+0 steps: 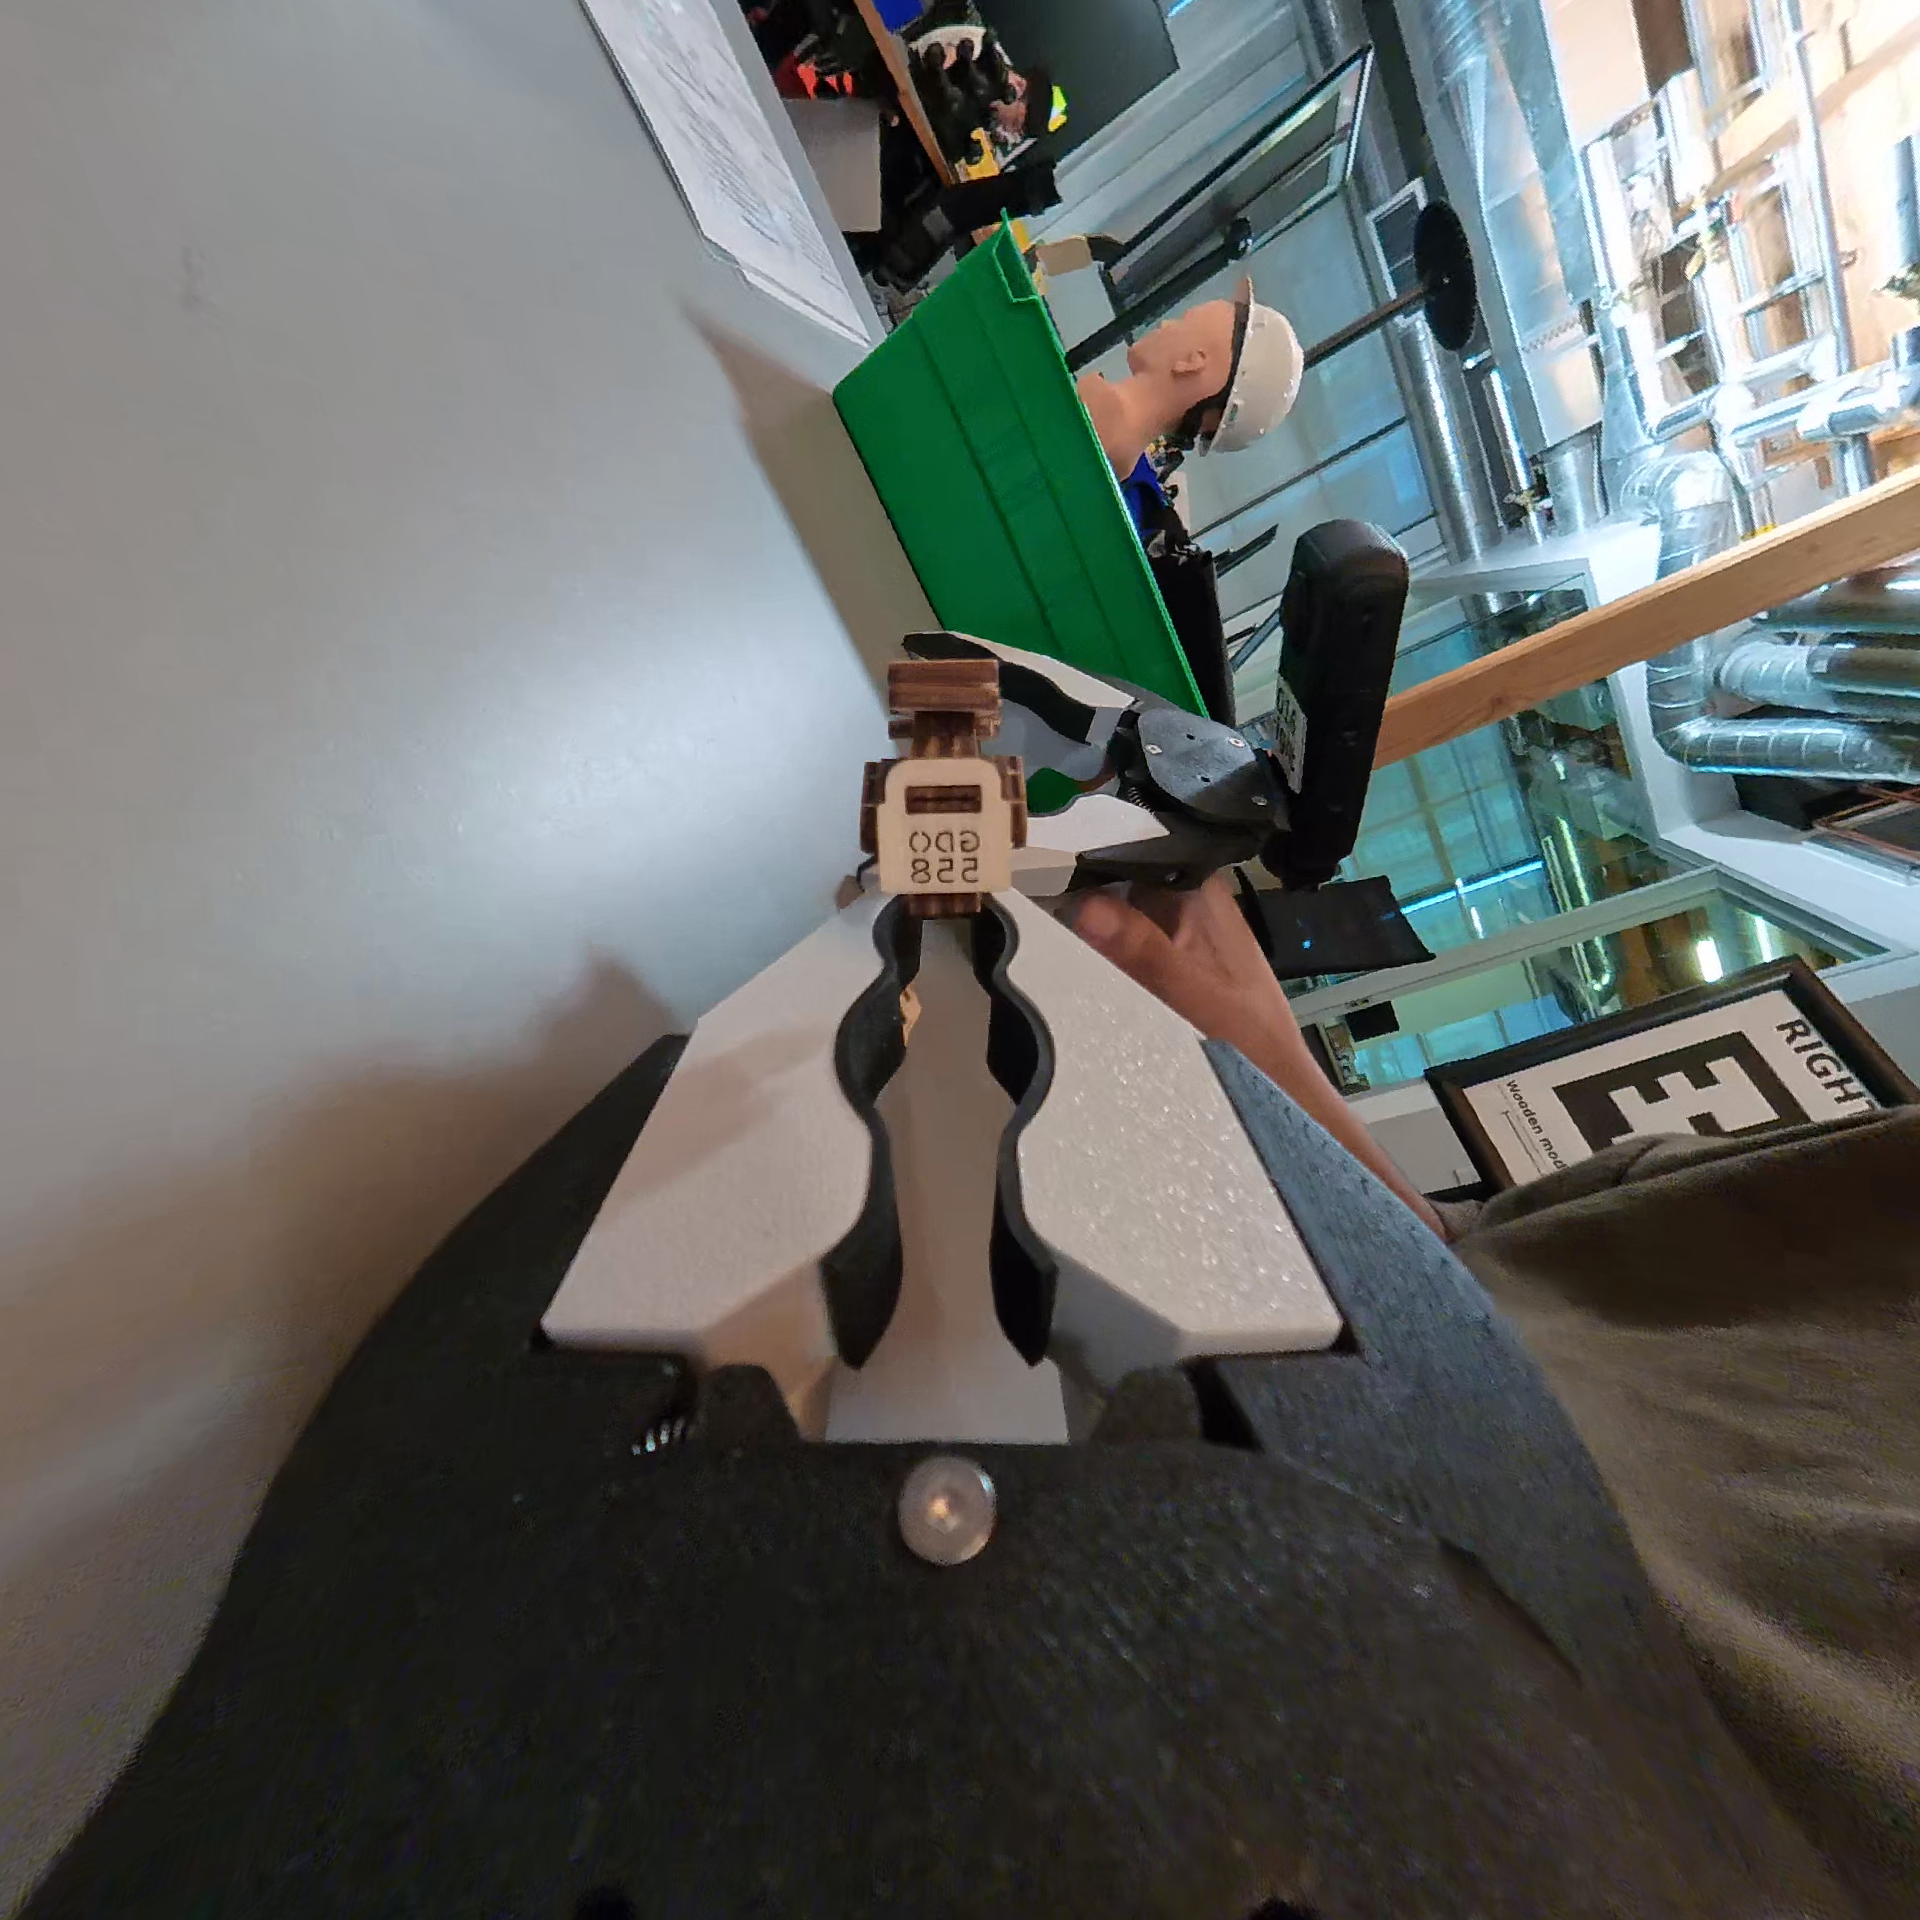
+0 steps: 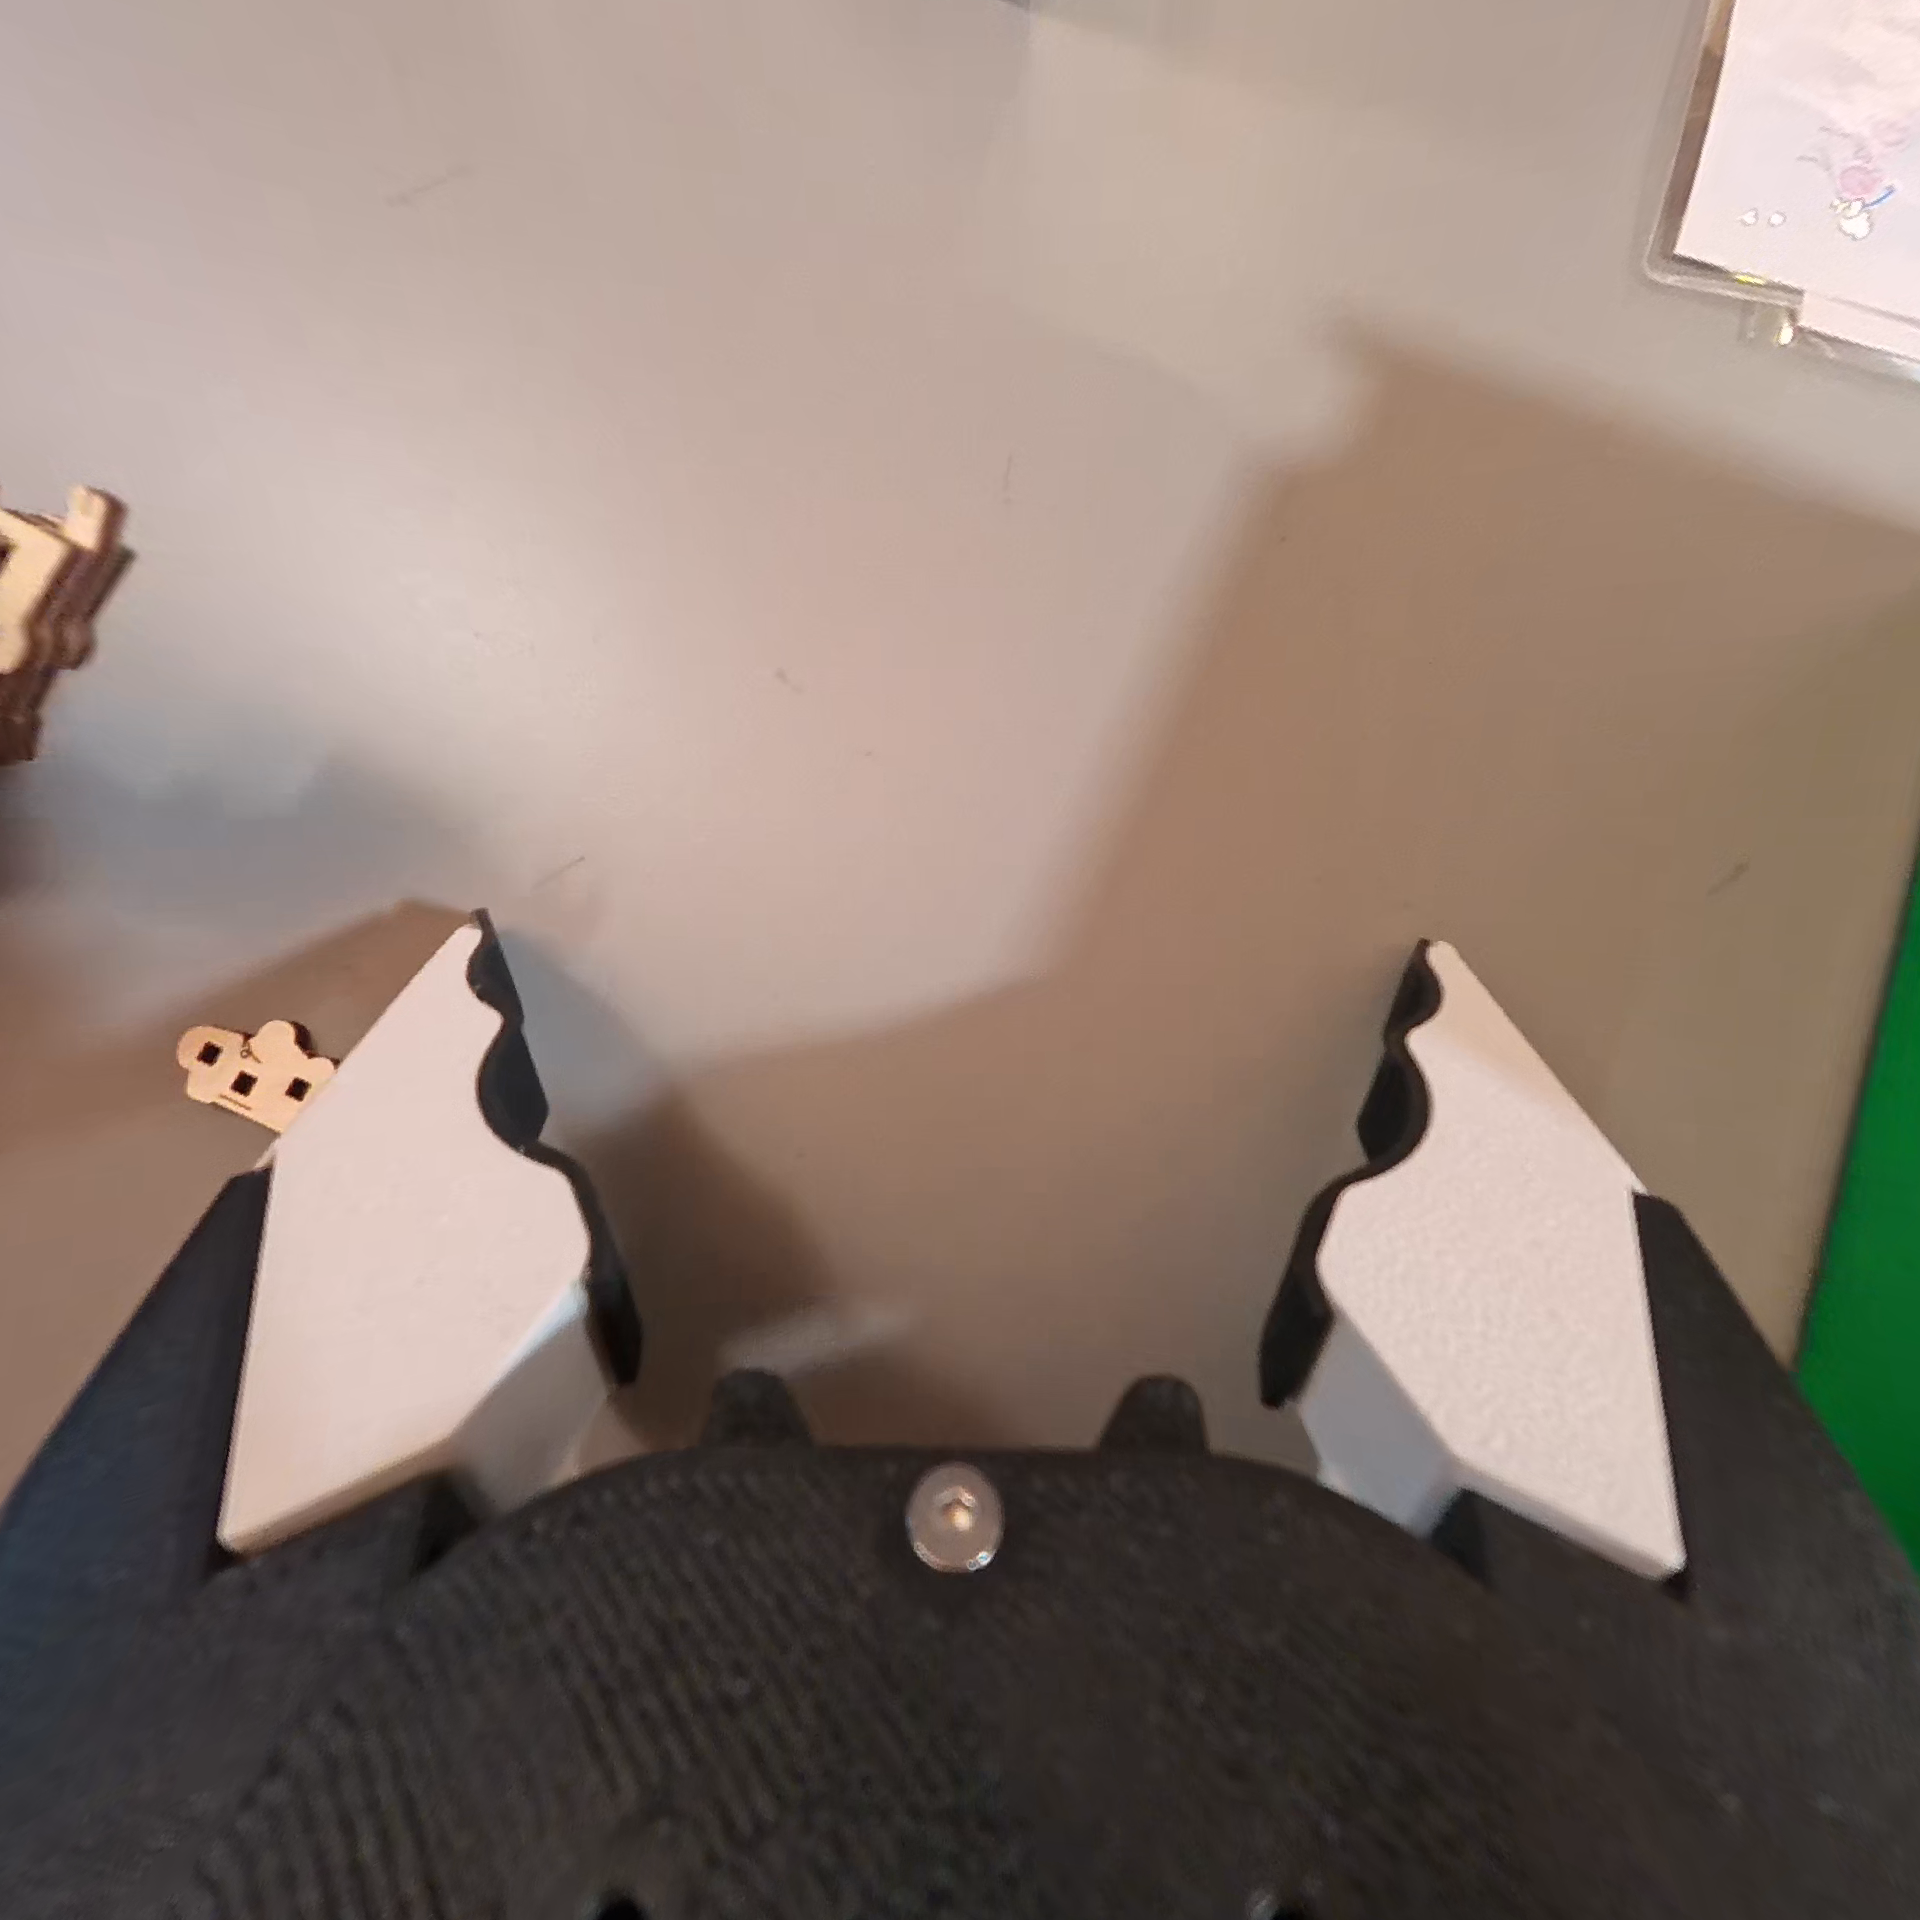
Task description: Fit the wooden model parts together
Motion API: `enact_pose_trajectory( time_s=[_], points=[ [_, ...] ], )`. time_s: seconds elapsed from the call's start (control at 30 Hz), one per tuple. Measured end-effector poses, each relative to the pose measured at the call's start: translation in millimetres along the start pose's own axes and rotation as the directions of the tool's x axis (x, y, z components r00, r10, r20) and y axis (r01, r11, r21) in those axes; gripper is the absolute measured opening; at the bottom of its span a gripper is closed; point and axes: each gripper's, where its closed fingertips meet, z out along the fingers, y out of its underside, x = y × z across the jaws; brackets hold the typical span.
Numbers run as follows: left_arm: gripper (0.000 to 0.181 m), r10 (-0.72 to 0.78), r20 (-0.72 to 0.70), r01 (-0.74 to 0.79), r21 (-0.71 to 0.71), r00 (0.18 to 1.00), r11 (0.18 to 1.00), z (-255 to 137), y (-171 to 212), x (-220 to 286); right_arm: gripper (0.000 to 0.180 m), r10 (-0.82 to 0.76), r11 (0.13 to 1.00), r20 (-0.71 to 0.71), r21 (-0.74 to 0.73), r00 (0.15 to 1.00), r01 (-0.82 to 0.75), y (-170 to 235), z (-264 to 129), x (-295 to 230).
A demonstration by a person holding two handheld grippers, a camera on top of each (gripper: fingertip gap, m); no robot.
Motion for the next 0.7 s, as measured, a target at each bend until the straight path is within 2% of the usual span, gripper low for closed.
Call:
enact_pose_trajectory(
  time_s=[0.17, 0.2, 0.27, 0.37, 0.53, 0.57, 0.6, 0.63, 0.7],
  points=[
    [0.006, -0.016, -0.027, 0.017, 0.011, 0.999, 1.0, -4.7, -3.2, 3.3, 0.157, -0.012, 1.0, 0.015, -0.018, 1.0, 0.013, -4.2, 3.2, 2.3],
    [0.006, -0.012, -0.028, 0.012, 0.012, 1.0, 1.0, -5.4, -3.8, 3.8, 0.148, -0.016, 1.0, 0.019, -0.024, 1.0, 0.017, -5.7, 1.8, 1.6],
    [0.006, -0.002, -0.025, 0.003, 0.019, 1.0, 1.0, -6.9, -5.4, 4.3, 0.111, -0.055, 0.998, 0.033, 0.017, 0.998, 0.055, -17.1, -4.5, -2.5],
    [0.006, 0.01, -0.021, -0.01, 0.028, 1.0, 1.0, -8.6, -7.4, 4.4, 0.109, -0.118, 0.983, -0.014, 0.14, 0.993, 0.118, -50.5, -21.5, -2.9],
    [0.006, 0.056, 0.006, -0.056, 0.045, 0.998, 0.997, -11.8, -12.2, 3.3, 0.106, -0.149, 0.895, -0.219, 0.385, 0.964, 0.226, -105.6, -50.1, 7.4],
    [0.006, 0.067, 0.012, -0.067, 0.045, 0.998, 0.997, -12.2, -12.8, 3.0, 0.099, -0.121, 0.873, -0.249, 0.434, 0.961, 0.222, -109.5, -53.3, 8.4],
    [0.006, 0.076, 0.019, -0.077, 0.045, 0.997, 0.996, -12.5, -13.7, 2.0, 0.081, -0.071, 0.854, -0.279, 0.479, 0.958, 0.203, -109.5, -56.7, 10.8],
    [0.006, 0.079, 0.023, -0.08, 0.046, 0.997, 0.996, -12.7, -14.4, 1.4, 0.051, -0.027, 0.83, -0.316, 0.522, 0.948, 0.198, -108.1, -62.1, 14.1],
    [0.006, 0.077, 0.027, -0.078, 0.051, 0.997, 0.996, -13.1, -16.1, 0.3, 0.033, -0.082, 0.778, -0.392, 0.55, 0.916, 0.305, -106.1, -73.7, 10.3]
  ],
)
